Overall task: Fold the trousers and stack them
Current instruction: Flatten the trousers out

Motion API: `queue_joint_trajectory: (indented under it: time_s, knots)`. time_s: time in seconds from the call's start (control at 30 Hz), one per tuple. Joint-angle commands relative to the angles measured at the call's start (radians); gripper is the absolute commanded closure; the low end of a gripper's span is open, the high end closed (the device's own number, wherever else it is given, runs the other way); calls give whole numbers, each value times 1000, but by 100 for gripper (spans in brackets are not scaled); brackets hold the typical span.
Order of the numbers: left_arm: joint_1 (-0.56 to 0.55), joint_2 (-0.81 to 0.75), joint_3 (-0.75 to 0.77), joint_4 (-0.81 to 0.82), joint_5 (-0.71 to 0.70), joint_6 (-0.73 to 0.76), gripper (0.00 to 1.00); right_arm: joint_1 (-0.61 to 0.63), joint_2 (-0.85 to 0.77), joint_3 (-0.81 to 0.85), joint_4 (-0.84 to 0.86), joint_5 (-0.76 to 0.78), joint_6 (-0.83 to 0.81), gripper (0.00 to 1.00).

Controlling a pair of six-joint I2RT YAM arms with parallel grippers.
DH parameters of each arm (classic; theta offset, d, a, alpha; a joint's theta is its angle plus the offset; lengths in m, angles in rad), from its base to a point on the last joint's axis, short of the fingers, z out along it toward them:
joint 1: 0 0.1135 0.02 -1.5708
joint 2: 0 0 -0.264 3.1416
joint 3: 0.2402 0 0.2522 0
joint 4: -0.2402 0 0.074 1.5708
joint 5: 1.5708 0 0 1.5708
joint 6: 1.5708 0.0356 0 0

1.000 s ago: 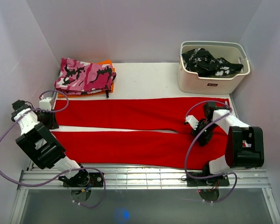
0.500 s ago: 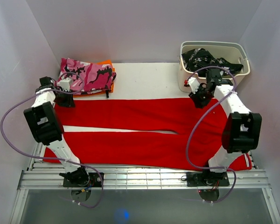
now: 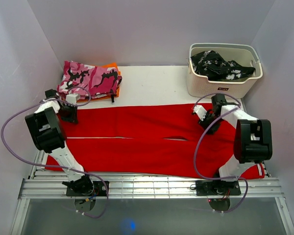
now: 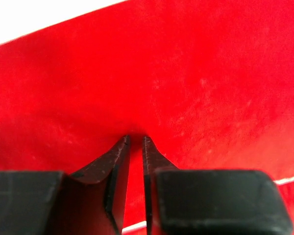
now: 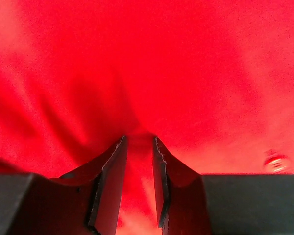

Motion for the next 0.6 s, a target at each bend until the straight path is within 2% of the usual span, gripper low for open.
queue_joint_trajectory:
  time_s: [0.0, 0.07, 0.13, 0.2, 0.23, 0.27, 0.3, 0.37, 0.43, 0.57]
  knots:
    - [30, -76, -62, -144, -50, 145, 75, -5, -87, -96, -118, -15, -97, 67]
    - [48, -92, -25, -187, -46, 182, 75, -12, -142, -78, -179, -39, -136, 66]
    - [68, -105, 28, -256, -2, 234, 67, -27, -173, -23, -211, -74, -152, 62]
    - [79, -110, 129, -287, 41, 244, 54, -94, -164, 124, -265, -113, -165, 49]
    - [82, -107, 166, -296, 55, 247, 41, -119, -130, 184, -282, -142, -174, 38]
    - [82, -102, 200, -305, 72, 250, 38, -168, -105, 244, -305, -150, -191, 24]
    - [83, -89, 261, -315, 101, 248, 35, -191, -78, 360, -306, -154, -194, 22]
    - [82, -73, 312, -318, 129, 225, 32, -266, 16, 469, -307, -182, -191, 22]
    - [82, -40, 380, -321, 164, 179, 32, -310, 112, 615, -293, -231, -119, 24]
    - [82, -9, 449, -306, 195, 101, 32, -435, 197, 703, -232, -358, 111, 21]
